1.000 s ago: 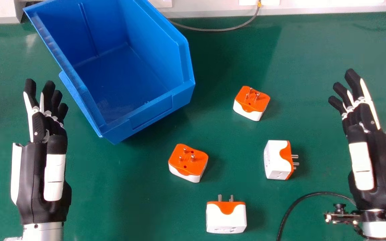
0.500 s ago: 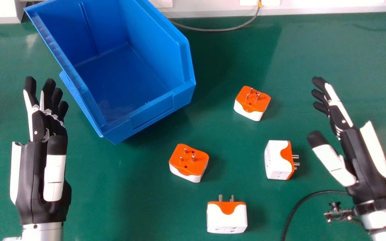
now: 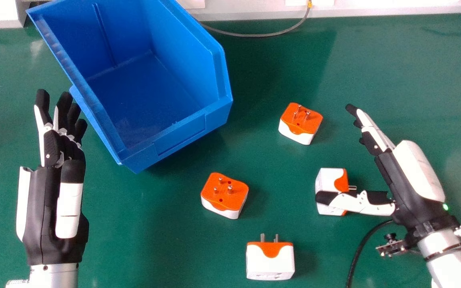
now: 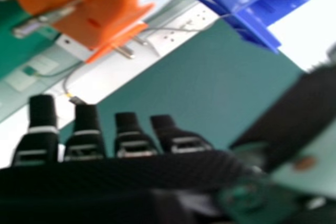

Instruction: Pick all objects and put in blue box

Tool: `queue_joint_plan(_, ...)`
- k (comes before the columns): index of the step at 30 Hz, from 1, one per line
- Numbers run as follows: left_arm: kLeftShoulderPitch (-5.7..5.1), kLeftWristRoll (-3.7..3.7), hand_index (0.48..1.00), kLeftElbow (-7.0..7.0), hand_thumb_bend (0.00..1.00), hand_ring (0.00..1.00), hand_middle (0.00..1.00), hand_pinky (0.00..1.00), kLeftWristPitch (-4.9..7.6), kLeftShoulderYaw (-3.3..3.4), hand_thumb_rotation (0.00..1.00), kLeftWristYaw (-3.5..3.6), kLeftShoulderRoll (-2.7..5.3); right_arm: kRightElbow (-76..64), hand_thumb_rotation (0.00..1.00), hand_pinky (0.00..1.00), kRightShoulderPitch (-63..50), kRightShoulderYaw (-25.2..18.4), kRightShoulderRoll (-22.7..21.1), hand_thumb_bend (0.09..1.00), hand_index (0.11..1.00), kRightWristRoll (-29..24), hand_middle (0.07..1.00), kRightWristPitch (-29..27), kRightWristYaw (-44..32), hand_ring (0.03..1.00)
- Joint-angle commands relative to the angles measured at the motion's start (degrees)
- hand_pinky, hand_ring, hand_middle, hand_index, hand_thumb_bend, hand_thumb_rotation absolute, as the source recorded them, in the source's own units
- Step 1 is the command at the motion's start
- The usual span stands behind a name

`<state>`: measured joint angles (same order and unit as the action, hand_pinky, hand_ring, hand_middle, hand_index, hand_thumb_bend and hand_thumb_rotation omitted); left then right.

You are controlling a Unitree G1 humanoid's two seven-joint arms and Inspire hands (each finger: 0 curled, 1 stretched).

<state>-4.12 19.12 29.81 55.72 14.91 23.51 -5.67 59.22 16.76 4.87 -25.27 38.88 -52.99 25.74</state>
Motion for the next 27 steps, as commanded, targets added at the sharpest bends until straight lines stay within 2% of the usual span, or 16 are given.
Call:
queue_joint_plan(1,0.52,0.19,1.0,-0.02,0.83,1.0,1.0,1.0,1.39,0.12,0.88,0.17,-0.28,0.84,0.56,0.77,2.23,0.69,-1.92,0.989,0.995,-1.73,0.957,0.36,-0.05,0.923)
queue_joint_plan(4,0.68,0.2,1.0,0.32,0.83,1.0,1.0,1.0,1.55,0.13,0.88,0.26,-0.34,1.7,0.57,0.78,3.25,1.63,-2.24,0.994,0.997,-2.87,0.958,1.17,-1.53,0.926)
queue_joint_plan(9,0.52,0.61,1.0,-0.56,0.84,1.0,1.0,1.0,1.0,0.05,0.88,0.41,-0.52,1.86,0.6,0.81,4.57,3.32,-2.54,0.999,0.999,-3.94,0.967,3.74,-4.38,0.94)
queue_joint_plan(12,0.75,1.01,1.0,-0.3,0.83,1.0,1.0,1.0,0.83,0.09,0.88,0.71,-0.59,2.32,0.61,0.82,5.1,3.94,-2.69,1.0,1.0,-4.72,0.977,4.2,-5.63,0.952)
queue_joint_plan(16,1.01,1.13,1.0,0.02,0.83,1.0,1.0,1.0,0.71,0.05,0.89,0.84,-0.57,2.58,0.62,0.82,5.42,4.83,-3.07,1.0,1.0,-4.59,0.99,4.52,-5.81,0.963)
queue_joint_plan(25,0.4,1.51,1.0,-0.82,0.84,1.0,1.0,1.0,0.42,-0.03,0.89,1.2,-0.62,2.82,0.62,0.86,6.0,8.24,-5.08,1.0,1.0,-2.59,0.998,7.41,-6.83,0.982)
queue_joint_plan(27,0.18,1.84,1.0,-0.98,0.83,1.0,1.0,1.0,0.39,-0.04,0.89,1.51,-0.65,2.13,0.62,0.86,6.02,9.56,-6.03,1.0,1.0,-1.37,0.999,8.86,-6.57,0.986)
